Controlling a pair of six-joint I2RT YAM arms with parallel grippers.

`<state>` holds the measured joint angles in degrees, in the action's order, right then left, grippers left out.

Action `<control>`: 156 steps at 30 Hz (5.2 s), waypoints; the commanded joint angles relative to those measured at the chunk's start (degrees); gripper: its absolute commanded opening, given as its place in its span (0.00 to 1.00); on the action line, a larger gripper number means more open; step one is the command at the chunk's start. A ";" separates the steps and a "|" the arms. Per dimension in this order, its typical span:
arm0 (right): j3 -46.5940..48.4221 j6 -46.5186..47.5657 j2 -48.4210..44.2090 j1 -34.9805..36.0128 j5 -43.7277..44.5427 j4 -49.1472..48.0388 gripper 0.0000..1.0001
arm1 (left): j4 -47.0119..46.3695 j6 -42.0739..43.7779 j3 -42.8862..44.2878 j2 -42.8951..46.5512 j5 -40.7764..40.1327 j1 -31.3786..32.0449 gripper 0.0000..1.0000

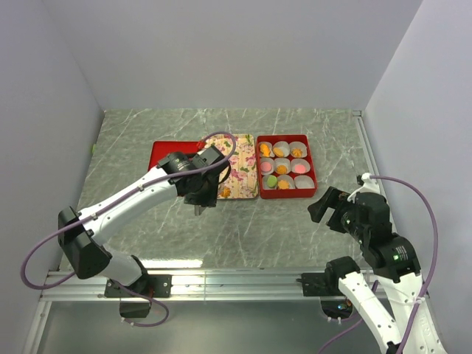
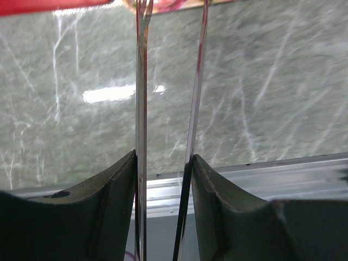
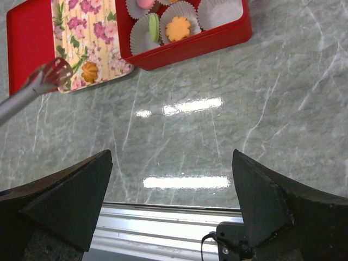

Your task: Pack the cookies

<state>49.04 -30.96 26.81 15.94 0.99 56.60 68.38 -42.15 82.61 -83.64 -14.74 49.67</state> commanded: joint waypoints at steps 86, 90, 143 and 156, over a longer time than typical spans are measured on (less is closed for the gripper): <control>0.18 -0.24 -1.58 0.49 3.14 -1.23 0.98 | 5.97 6.38 37.19 -24.73 0.24 1.31 0.38; 0.09 -0.42 -1.94 0.49 3.40 -1.32 0.98 | 5.37 6.73 31.75 -22.89 1.03 2.18 0.44; -0.08 0.55 -3.61 0.40 1.91 -1.40 0.98 | 10.20 6.47 33.22 -25.61 -6.18 5.53 0.37; -0.17 0.20 -3.87 0.58 2.17 -1.40 0.98 | 5.38 7.96 50.45 -30.09 -0.64 5.44 0.43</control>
<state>49.04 -31.03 23.53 15.99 2.96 56.62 76.73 -35.38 129.78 -112.55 -18.04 54.94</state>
